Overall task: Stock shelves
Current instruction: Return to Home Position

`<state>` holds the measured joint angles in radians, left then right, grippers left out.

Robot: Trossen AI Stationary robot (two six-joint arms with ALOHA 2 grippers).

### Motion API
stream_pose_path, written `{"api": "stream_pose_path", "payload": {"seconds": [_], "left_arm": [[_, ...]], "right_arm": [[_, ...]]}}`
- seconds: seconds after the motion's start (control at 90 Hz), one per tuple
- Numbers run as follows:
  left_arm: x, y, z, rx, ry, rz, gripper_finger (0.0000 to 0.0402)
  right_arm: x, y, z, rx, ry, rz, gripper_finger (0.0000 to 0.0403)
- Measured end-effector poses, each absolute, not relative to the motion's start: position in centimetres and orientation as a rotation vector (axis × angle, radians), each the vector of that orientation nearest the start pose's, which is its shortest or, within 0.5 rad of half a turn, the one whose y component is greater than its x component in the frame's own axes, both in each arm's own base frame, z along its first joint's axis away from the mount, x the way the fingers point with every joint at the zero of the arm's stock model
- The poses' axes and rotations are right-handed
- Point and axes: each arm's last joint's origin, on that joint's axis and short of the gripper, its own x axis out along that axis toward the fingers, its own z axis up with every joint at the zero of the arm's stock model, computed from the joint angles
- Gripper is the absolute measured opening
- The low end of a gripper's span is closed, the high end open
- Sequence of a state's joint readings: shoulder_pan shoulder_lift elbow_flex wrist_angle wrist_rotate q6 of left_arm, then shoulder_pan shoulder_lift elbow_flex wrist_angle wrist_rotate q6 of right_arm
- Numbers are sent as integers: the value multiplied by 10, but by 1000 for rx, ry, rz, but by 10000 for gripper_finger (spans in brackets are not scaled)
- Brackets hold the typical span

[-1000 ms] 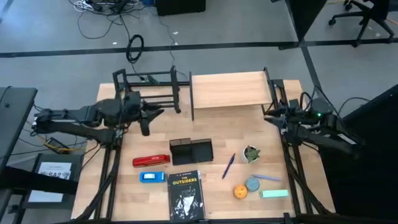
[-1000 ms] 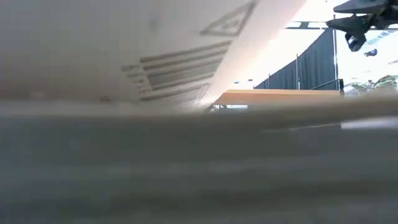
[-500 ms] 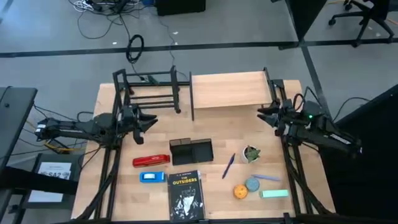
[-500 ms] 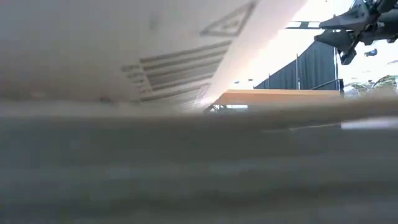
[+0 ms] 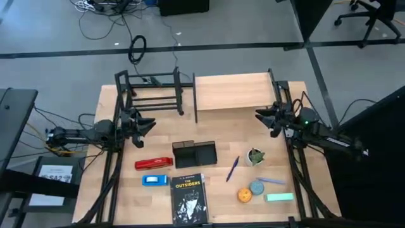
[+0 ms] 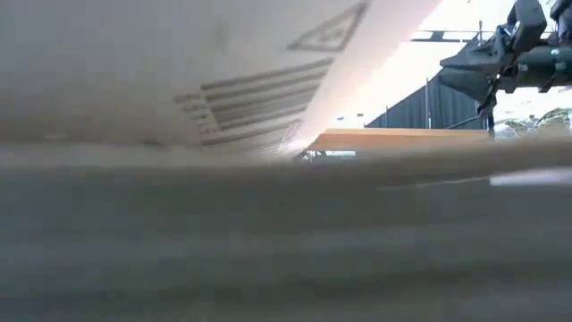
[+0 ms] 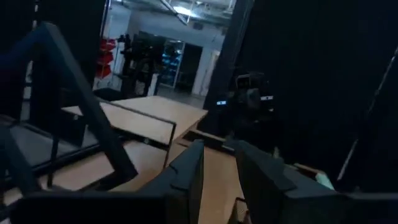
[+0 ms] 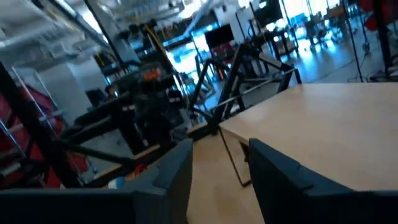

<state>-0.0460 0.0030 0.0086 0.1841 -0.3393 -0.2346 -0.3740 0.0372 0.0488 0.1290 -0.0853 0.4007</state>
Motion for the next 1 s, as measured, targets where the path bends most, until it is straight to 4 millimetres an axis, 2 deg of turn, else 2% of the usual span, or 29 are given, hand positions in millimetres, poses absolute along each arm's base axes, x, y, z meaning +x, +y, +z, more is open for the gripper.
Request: {"api": "stream_pose_path", "payload": {"seconds": [0.1,0.222,0.311,0.622,0.767,1.0], "left_arm": [[95,5,183,-272,-212,277,76],[95,5,179,-256,-169,284,76],[96,6,172,-239,-101,305,76],[97,6,171,-247,-88,312,76],[97,6,171,-173,-77,315,76],[97,6,171,-170,-76,315,76]], "right_arm": [[93,-34,180,369,-190,-256,127],[94,-34,171,394,-99,-273,126],[94,-34,171,391,-96,-272,126],[94,-34,171,379,-92,-273,127],[94,-34,170,379,-91,-273,128],[94,-34,170,379,-91,-273,127]]}}
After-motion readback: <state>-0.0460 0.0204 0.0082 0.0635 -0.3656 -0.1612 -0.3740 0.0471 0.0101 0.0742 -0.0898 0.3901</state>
